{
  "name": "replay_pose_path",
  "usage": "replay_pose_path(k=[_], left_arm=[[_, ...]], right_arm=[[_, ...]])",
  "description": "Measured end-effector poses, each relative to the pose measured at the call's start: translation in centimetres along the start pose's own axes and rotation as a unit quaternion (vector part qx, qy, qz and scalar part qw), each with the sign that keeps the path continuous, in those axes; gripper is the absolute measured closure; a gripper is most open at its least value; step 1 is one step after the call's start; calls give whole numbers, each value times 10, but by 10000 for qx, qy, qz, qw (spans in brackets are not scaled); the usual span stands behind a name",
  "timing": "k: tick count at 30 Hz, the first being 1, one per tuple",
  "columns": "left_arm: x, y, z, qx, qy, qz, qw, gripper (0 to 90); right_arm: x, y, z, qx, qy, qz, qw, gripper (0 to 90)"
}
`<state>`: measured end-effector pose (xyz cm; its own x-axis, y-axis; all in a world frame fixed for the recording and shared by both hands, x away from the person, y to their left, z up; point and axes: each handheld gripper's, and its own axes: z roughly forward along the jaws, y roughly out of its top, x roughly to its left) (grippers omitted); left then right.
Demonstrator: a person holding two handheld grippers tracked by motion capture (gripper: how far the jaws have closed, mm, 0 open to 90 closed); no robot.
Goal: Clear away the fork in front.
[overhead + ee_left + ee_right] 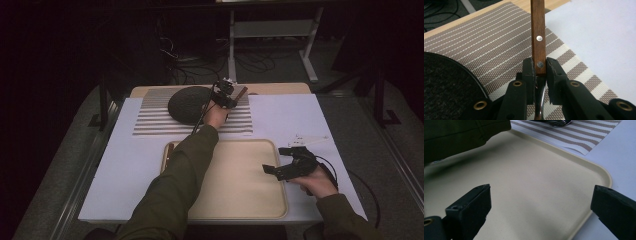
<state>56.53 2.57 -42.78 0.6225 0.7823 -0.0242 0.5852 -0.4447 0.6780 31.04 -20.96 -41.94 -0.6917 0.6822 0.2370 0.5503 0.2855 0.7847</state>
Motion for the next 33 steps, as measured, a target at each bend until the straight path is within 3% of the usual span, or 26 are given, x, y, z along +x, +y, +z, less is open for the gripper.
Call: replay_pose_path(k=[5, 20, 33], left_arm=[[0, 1, -10, -93, -127, -47, 9999, 783], [6, 2, -54, -359, -245, -93, 9990, 782], [9, -17, -108, -376, -324, 21, 9988, 782]], right_arm=[[0, 0, 0, 5, -4, -3, 10000, 28], [0, 0, 1, 24, -3, -24, 10000, 28], [2, 1, 3, 51, -18, -93, 9999, 28]])
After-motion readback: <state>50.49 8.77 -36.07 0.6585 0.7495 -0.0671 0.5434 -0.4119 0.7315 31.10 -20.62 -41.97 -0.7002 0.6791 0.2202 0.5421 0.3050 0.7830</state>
